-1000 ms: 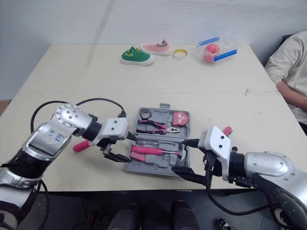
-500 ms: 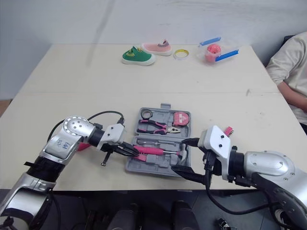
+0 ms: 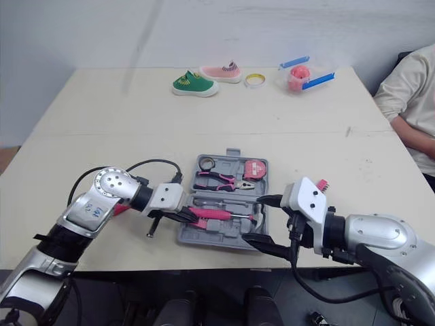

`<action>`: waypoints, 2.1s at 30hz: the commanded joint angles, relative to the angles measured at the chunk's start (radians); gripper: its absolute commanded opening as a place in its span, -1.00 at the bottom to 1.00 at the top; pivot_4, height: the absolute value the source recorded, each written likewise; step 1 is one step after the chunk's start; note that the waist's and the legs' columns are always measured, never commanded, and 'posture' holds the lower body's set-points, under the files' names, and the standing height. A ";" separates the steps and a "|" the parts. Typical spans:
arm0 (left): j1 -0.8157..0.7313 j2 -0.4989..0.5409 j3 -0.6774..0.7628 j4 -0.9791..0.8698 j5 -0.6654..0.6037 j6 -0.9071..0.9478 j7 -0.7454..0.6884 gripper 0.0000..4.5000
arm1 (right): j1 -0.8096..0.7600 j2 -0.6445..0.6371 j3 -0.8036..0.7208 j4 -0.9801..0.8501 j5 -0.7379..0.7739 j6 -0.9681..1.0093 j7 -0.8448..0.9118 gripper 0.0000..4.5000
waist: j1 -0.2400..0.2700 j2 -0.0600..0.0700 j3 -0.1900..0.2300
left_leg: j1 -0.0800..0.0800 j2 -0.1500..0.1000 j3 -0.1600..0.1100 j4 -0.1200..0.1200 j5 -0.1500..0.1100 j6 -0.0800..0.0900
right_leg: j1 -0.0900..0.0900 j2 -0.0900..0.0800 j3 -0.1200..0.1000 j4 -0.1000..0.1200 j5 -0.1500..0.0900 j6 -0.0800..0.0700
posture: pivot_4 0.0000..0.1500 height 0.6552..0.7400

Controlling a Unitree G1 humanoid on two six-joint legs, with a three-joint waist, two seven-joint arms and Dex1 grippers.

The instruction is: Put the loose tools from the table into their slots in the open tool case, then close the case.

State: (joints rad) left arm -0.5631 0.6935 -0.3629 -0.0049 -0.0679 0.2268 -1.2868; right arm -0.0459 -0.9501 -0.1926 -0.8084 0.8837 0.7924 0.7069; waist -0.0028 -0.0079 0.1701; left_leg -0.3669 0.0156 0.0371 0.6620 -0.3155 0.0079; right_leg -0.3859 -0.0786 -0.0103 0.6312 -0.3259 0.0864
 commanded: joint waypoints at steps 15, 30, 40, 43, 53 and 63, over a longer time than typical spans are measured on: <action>0.122 0.001 -0.059 -0.055 0.064 0.264 0.112 -0.99 | -0.050 -0.001 0.019 0.014 -0.007 -0.005 0.021 1.00 | 0.000 0.001 -0.010 | 0.013 0.000 0.000 -0.010 -0.001 0.000 | 0.011 -0.002 0.000 -0.006 -0.001 -0.001 | 1.00 1.00; 0.234 0.013 -0.015 -0.191 0.010 0.400 0.209 -0.99 | -0.050 -0.022 0.009 0.019 -0.001 0.001 0.060 1.00 | 0.000 0.002 -0.017 | 0.013 0.001 -0.001 -0.015 -0.002 -0.001 | 0.011 -0.004 0.000 -0.010 -0.002 -0.003 | 1.00 1.00; 0.211 -0.025 0.191 -0.197 -0.239 0.322 0.152 -0.99 | -0.056 -0.009 0.013 0.044 -0.040 -0.014 0.055 1.00 | -0.003 0.001 -0.014 | 0.012 0.001 -0.001 -0.016 -0.002 -0.002 | 0.009 -0.005 0.000 -0.011 -0.003 -0.006 | 1.00 1.00; 0.202 0.023 0.366 -0.205 -0.399 0.430 0.118 -0.89 | 0.002 -0.013 -0.065 0.052 -0.056 -0.015 0.039 1.00 | -0.003 -0.003 -0.010 | 0.004 0.001 -0.002 -0.016 -0.002 -0.003 | 0.000 -0.005 -0.002 -0.010 -0.003 -0.005 | 1.00 1.00; 0.350 0.325 0.769 0.203 -0.354 0.301 0.142 0.74 | 0.480 0.078 -0.709 0.180 -0.127 0.024 0.107 1.00 | 0.006 -0.009 0.002 | -0.006 0.000 -0.002 -0.015 -0.003 -0.002 | -0.006 -0.004 -0.004 -0.011 -0.002 -0.003 | 1.00 1.00; 0.243 0.316 0.646 0.216 -0.332 0.206 0.109 0.96 | 0.460 0.228 -0.688 0.110 -0.171 0.003 -0.089 1.00 | -0.011 -0.006 0.006 | -0.005 0.000 0.000 -0.018 -0.002 -0.005 | -0.009 -0.008 -0.004 -0.010 -0.002 -0.004 | 1.00 1.00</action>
State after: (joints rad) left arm -0.3058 1.0044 0.2913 0.2542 -0.3872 0.4435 -1.1600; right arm 0.4327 -0.7272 -0.8901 -0.6481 0.6962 0.7886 0.6722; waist -0.0135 -0.0135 0.1760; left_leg -0.3725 0.0157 0.0372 0.6435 -0.3168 0.0022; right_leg -0.3954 -0.0870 -0.0141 0.6220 -0.3279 0.0821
